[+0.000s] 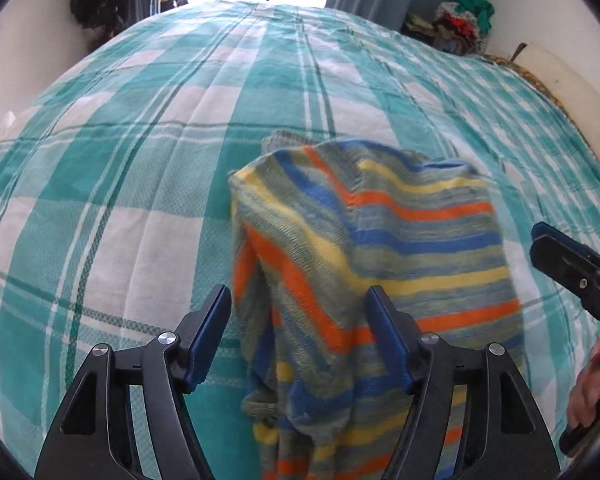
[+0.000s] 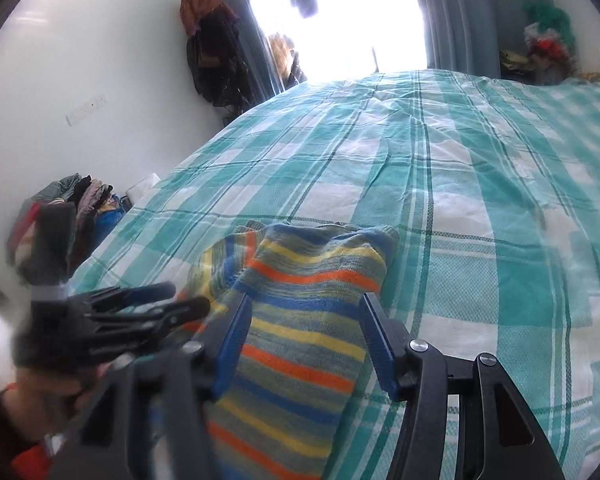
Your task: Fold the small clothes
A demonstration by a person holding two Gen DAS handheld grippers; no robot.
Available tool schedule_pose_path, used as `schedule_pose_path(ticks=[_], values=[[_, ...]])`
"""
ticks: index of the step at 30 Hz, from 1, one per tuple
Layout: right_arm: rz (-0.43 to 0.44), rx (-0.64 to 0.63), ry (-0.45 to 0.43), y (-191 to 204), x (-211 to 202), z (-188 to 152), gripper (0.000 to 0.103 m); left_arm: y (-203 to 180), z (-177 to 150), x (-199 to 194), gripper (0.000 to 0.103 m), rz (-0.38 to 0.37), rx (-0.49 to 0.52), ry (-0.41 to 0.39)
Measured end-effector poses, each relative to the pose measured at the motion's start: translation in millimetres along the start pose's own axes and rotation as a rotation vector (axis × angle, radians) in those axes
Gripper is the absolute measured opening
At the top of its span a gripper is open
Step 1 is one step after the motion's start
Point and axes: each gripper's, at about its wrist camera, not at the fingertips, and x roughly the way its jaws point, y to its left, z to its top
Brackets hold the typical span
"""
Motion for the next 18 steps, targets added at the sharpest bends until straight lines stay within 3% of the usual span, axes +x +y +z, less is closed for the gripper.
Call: schedule_pose_path(ticks=[2,4,5,10,13,15,17,18], values=[[0.003,-0.009,0.086,-3.0,36.2,-9.4,0.056,19.3,-9.3,6.5,0.078,-0.081,-0.065,-0.014],[-0.027,-0.021,0.200,-6.0,71.3,-30.6,0.057,21.4,-11.2,0.3,0.078,-0.088,-0.059,-0.014],[-0.051,-0.050,0.163,-3.9,70.7,-37.0,0.057,19.6,-11.2,-4.8,0.078,-0.081,-0.044,-0.011],[-0.068,-0.033,0.105,-0.1,24.8,-38.1,0.057,19.3,-34.7,-55.1,0.079,-0.125,-0.009,-0.052],[-0.083,-0.061,0.070,8.9,-14.8,-58.6,0.061,15.4,-71.3,-64.1,0.083,-0.049,0.047,-0.021],[-0.082,-0.070,0.115,12.1,-21.0,-85.2,0.065,13.8,-92.0,-61.8,0.082,-0.003,0.084,0.022],[-0.086,-0.066,0.222,11.2,-12.9,-116.0,0.065,21.2,-102.0,-80.0,0.082,-0.024,0.067,-0.007],[-0.090,-0.052,0.197,9.8,-20.4,-127.3,0.065,26.6,-103.5,-90.8,0.083,-0.020,0.053,-0.028]])
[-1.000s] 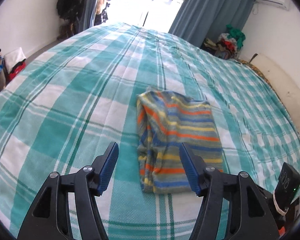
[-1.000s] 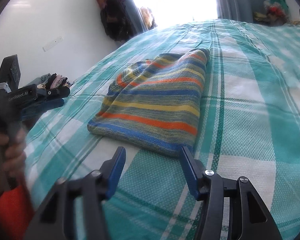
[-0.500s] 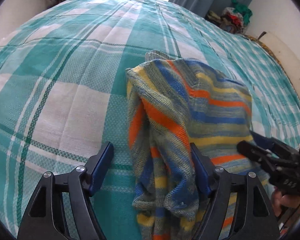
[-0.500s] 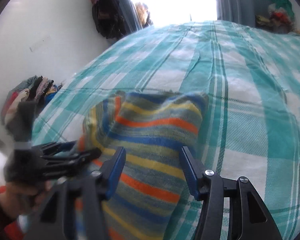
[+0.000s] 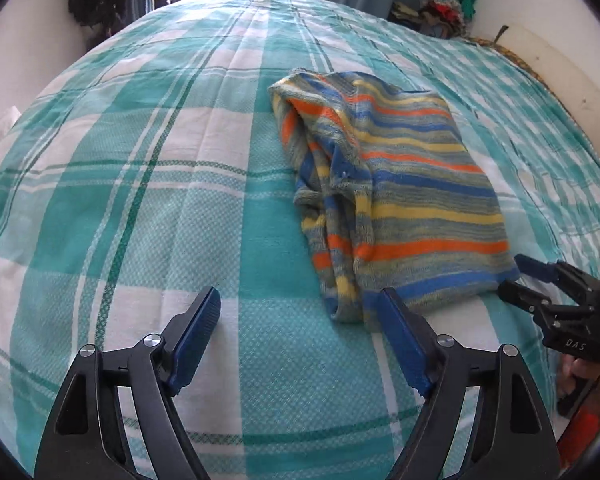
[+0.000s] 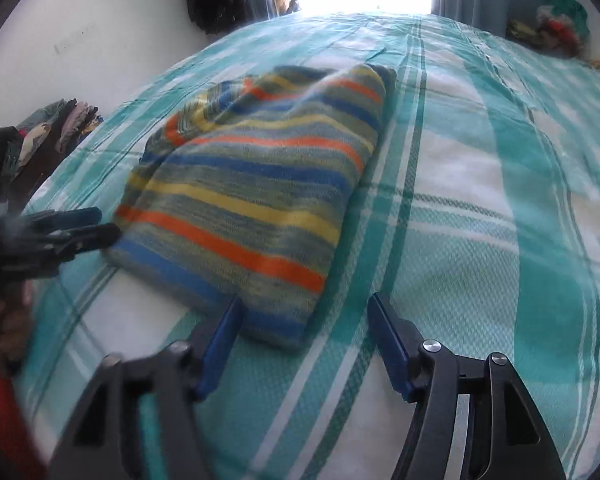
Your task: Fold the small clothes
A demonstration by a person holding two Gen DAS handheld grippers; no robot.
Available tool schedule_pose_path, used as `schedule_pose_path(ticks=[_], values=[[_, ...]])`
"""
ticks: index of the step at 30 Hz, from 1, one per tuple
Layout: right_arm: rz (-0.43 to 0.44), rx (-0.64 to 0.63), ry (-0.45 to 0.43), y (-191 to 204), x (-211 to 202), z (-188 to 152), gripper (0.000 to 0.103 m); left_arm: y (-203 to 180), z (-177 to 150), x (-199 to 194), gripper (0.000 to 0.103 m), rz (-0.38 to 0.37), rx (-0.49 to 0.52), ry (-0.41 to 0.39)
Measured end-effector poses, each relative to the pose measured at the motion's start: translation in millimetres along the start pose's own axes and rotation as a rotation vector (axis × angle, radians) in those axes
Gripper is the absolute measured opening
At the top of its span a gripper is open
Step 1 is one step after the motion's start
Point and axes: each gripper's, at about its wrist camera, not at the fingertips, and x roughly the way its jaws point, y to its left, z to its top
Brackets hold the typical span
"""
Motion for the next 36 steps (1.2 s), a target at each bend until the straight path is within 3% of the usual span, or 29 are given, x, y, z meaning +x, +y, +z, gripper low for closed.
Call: schedule_pose_path(ticks=[4,7,9,11,17,36], values=[[-0.060,0.102,-0.132,-3.5,-36.2,-25.5,0.071,28.6,-5.3,-31.3,0.097,0.032,-0.064,-0.132],[-0.148,0.181,-0.213,-10.8,-45.7,-37.3,0.075,45.9,-16.5,-16.4,0.097,0.055,-0.100,-0.121],[-0.181,0.242,-0.206,-20.6,-40.4,-40.7,0.075,52.8,-26.8,2.8,0.097,0.048,-0.126,-0.076],[-0.188,0.283,-0.195,-27.8,-34.4,-42.0,0.075,49.9,-30.5,7.0,0.099,0.056,-0.109,-0.101],[-0.258,0.199,-0.164,-12.8,-20.2,-40.2,0.088,41.8,-27.0,18.2,0.102,0.066,-0.063,-0.092],[-0.299,0.185,-0.178,-8.2,-14.8,-42.4,0.090,44.8,-23.3,23.3,0.102,0.044,-0.077,-0.081]])
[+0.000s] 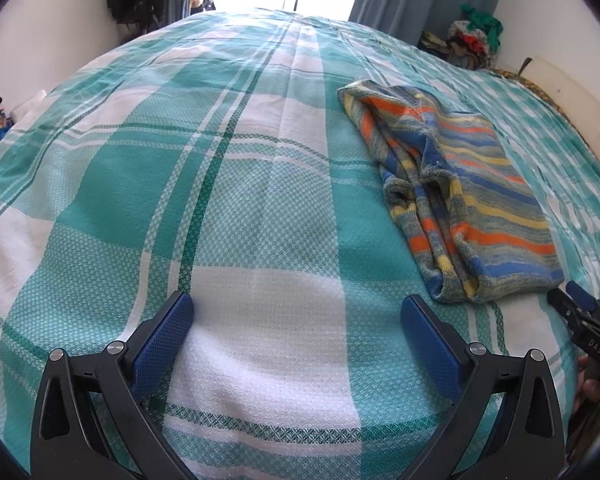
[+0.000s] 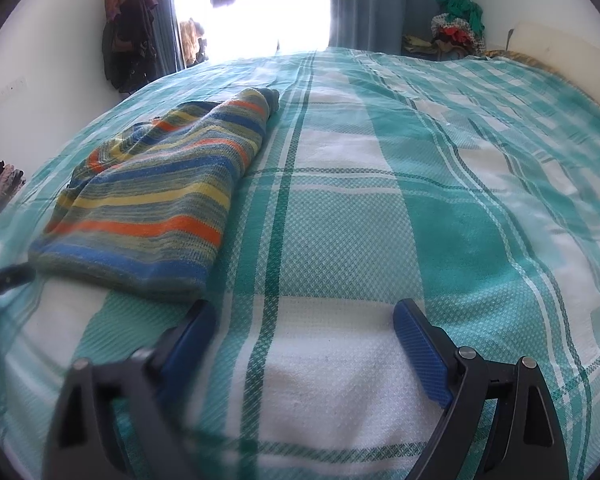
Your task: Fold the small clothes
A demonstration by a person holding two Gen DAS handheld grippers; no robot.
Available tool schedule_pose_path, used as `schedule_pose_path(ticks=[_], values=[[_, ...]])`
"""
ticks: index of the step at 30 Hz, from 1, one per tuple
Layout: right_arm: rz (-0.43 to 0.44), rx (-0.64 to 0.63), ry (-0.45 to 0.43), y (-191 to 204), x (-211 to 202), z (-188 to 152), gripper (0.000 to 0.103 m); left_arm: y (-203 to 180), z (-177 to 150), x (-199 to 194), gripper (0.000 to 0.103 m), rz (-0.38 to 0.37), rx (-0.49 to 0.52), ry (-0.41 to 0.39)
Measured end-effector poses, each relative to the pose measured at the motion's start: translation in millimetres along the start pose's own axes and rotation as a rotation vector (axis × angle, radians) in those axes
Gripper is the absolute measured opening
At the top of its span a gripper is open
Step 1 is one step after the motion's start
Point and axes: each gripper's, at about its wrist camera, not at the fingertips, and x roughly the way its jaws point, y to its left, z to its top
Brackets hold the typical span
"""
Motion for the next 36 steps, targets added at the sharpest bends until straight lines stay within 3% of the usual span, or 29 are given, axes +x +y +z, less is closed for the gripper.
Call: schedule_pose_path(ticks=[3,4,6,7,10,13,14,16,18,20,21,22,23,24,28,36], values=[[0.011,0.009,-0.004,-2.3,-0.5,0.1,0.090,3.9,3.3,-2.1,0.102,-0.040,-0.017,0.006],[0.016,0.013,-0.004,-3.1,-0.7,0.2,0.090,7.2,6.4,-6.0,0.102,-0.100,-0.033,0.009],[0.045,0.027,0.005,-6.9,-0.7,1.1,0.091,13.9,17.2,-17.7,0.101,-0.293,-0.083,0.008],[0.073,0.049,0.010,-11.4,-2.0,2.7,0.091,13.3,24.9,-23.2,0.101,-0.342,-0.097,0.004],[0.248,0.199,-0.031,-37.1,-19.1,16.4,0.090,-3.3,53.3,-28.1,0.102,-0.324,-0.068,-0.015],[0.383,0.231,-0.066,-45.6,-26.0,51.1,0.090,-22.5,82.8,12.9,0.102,-0.375,-0.079,0.089],[0.443,0.210,-0.037,-42.2,-17.8,66.1,0.090,-29.5,90.3,30.8,0.102,-0.380,-0.081,0.122],[0.534,0.181,0.065,-30.6,12.8,92.6,0.090,-43.4,101.6,63.5,0.102,-0.316,-0.062,0.183],[0.573,0.194,0.107,-22.5,46.2,107.3,0.090,-53.4,108.9,87.1,0.102,-0.245,-0.045,0.232],[0.607,0.233,0.205,-11.3,86.6,112.6,0.087,-61.0,110.6,95.2,0.101,-0.206,-0.037,0.243],[0.637,0.255,0.255,-3.2,103.6,111.8,0.078,-64.9,110.3,95.2,0.098,-0.194,-0.032,0.241],[0.645,0.244,0.270,7.2,112.7,111.2,0.074,-68.9,110.3,94.0,0.070,-0.185,-0.016,0.237],[0.640,0.187,0.270,21.8,115.5,111.9,0.054,-71.2,111.2,93.3,0.033,-0.199,-0.005,0.245],[0.612,0.128,0.281,36.3,116.1,112.9,0.029,-71.3,112.9,92.9,0.024,-0.228,-0.022,0.265],[0.548,0.121,0.262,53.9,101.6,125.2,0.026,-64.7,134.2,70.4,0.018,-0.261,-0.050,0.235],[0.645,0.083,0.066,77.3,15.0,188.9,0.025,-57.2,193.2,-28.9,0.018,-0.299,0.016,0.044]])
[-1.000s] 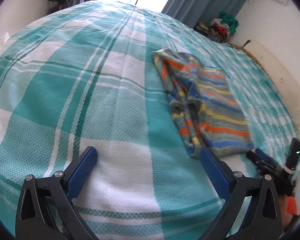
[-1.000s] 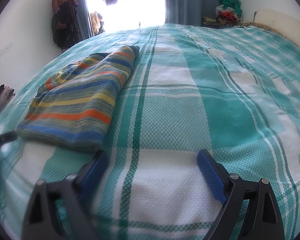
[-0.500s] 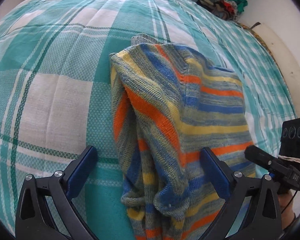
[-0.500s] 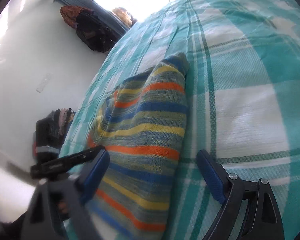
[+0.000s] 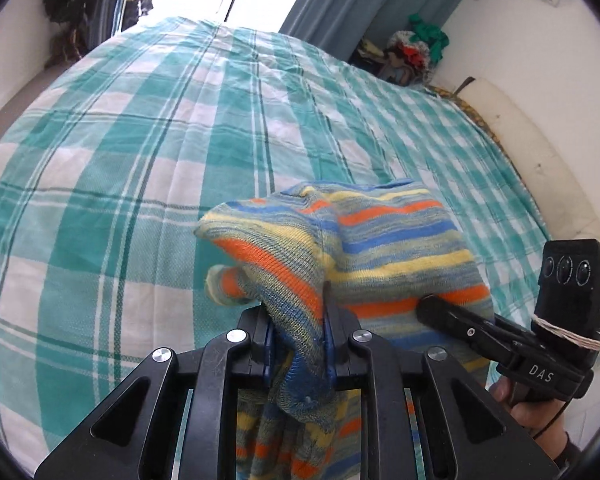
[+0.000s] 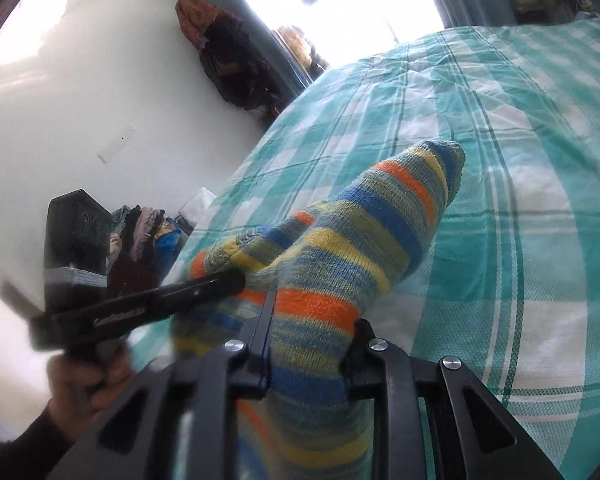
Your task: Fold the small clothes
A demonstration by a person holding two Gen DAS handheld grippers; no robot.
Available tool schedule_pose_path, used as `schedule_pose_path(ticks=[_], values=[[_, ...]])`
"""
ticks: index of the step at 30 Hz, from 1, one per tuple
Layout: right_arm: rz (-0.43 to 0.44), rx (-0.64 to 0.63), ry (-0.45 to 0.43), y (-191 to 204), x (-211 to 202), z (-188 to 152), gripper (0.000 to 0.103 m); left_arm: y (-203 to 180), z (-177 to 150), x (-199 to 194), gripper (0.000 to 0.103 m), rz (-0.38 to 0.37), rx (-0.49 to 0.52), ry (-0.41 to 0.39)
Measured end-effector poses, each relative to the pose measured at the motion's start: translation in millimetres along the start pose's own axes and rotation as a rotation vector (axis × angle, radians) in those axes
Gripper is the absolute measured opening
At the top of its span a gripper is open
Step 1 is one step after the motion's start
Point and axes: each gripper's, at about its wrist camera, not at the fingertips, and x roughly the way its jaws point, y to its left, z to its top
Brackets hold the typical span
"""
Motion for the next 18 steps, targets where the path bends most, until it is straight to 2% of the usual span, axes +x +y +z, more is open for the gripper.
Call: schedule_pose_path(ticks=[2,3,4,5,6,8,9,10,11,12,13,14,16,18], values=[[0.025,0.024,-0.008,6.3,-2.1,6.9,0.026,3.1,1.1,-1.3,0.020,0.003,-0.002,0.016],[0.026,0.039,-0.001,6.8,-0.1,5.6,0.026,6.5,-3.7,6.9,0.022,0.012,-0.004,0.050],[0.019,0.056,0.019,2.9,4.0,1.0,0.026,11.5,-12.1,19.9,0.029,0.031,-0.010,0.091],[0.001,0.077,0.050,-5.7,8.2,-8.0,0.028,17.8,-24.4,33.9,0.032,0.065,-0.015,0.126],[-0.027,0.100,0.093,-15.6,16.0,-19.3,0.034,24.7,-39.4,45.1,0.033,0.115,-0.012,0.160],[-0.140,0.123,0.194,-39.9,22.6,-48.7,0.041,34.0,-74.6,47.5,0.029,0.232,0.010,0.201],[-0.204,0.116,0.218,-48.8,17.9,-64.9,0.040,35.2,-90.3,38.5,0.030,0.261,0.026,0.186],[-0.239,0.104,0.215,-53.5,5.8,-80.3,0.041,34.4,-104.6,25.4,0.041,0.276,0.042,0.160],[-0.260,0.090,0.203,-56.4,-10.0,-94.6,0.051,31.7,-117.9,10.8,0.065,0.304,0.059,0.129],[-0.285,0.078,0.191,-57.9,-26.9,-107.6,0.064,27.5,-129.7,-4.9,0.075,0.341,0.080,0.088],[-0.319,0.071,0.178,-58.5,-42.8,-118.6,0.069,21.3,-139.9,-19.7,0.091,0.384,0.103,0.037],[-0.361,0.066,0.167,-56.5,-58.5,-129.0,0.076,14.0,-149.4,-33.4,0.099,0.430,0.128,-0.015],[-0.430,0.062,0.157,-48.5,-82.4,-144.2,0.081,-3.2,-163.3,-52.4,0.099,0.515,0.179,-0.095],[-0.471,0.050,0.141,-34.1,-97.8,-152.0,0.088,-19.6,-172.3,-63.3,0.102,0.568,0.207,-0.117]])
